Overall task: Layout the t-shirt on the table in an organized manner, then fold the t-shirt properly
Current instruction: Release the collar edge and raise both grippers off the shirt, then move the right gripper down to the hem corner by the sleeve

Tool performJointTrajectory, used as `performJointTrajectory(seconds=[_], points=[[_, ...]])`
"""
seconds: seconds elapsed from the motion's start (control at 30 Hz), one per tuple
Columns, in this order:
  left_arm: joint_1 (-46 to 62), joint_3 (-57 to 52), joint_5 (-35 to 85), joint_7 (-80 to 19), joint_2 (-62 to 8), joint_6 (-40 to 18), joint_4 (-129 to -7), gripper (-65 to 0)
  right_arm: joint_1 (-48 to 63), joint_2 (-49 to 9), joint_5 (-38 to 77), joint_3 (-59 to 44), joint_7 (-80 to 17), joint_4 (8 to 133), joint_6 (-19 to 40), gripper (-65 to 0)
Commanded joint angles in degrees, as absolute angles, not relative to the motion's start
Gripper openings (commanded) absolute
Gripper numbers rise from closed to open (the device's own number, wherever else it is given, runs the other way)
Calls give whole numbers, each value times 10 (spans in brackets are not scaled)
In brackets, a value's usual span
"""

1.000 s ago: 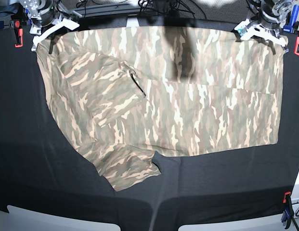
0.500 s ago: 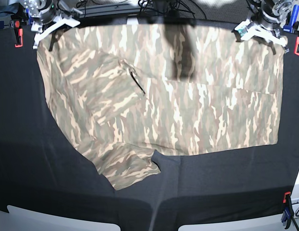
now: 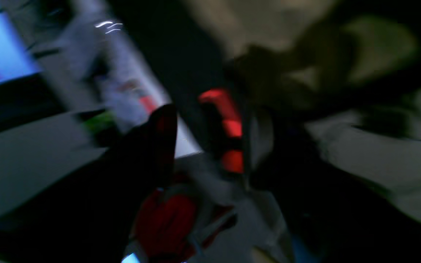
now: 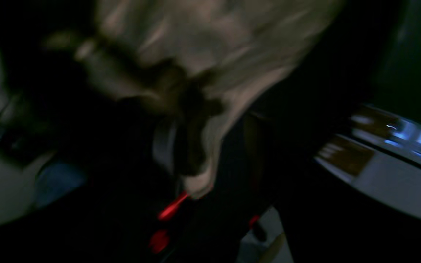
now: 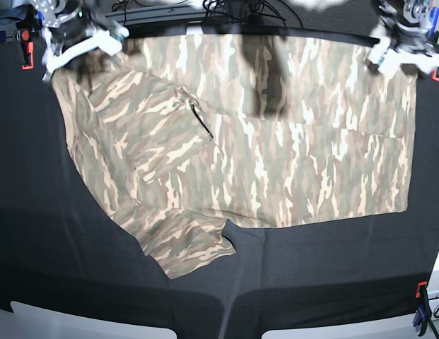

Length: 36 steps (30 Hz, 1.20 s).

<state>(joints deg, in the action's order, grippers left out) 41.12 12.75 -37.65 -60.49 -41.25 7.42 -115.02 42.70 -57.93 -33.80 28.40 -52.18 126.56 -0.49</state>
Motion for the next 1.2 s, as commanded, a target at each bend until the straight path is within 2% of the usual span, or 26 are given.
performJointTrajectory(seconds=[0.0, 0.17, 0.3, 0.57, 0.77, 0.87, 1.03, 1.17], points=[[413, 124, -405, -608, -419, 88, -1160, -383, 425, -589, -357, 281, -523, 1282, -21, -381], [386, 124, -420, -608, -419, 99, -1160, -383, 389, -579, -360, 281, -523, 1290, -36, -381], [355, 124, -415, -577, -419, 99, -1160, -383, 339, -540, -347, 281, -519, 1290, -54, -381], [251, 124, -230, -412, -419, 101, -1160, -383, 194, -396, -227, 281, -444, 1278, -60, -381], [150, 124, -140, -395, -419, 99, -1160, -383, 98, -281, -218, 267, -437, 1209, -59, -381], [104, 124, -95, -392, -419, 98, -1160, -383, 56, -226, -173, 227, -425, 1157, -55, -381], [53, 124, -48, -389, -419, 79, -1157, -383, 0, -166, -50, 128, -382, 1096, -2, -381], [28, 124, -8, -368, -419, 59, -1140, -383, -34, -148, 74, 53, -342, 1088, 89, -381]])
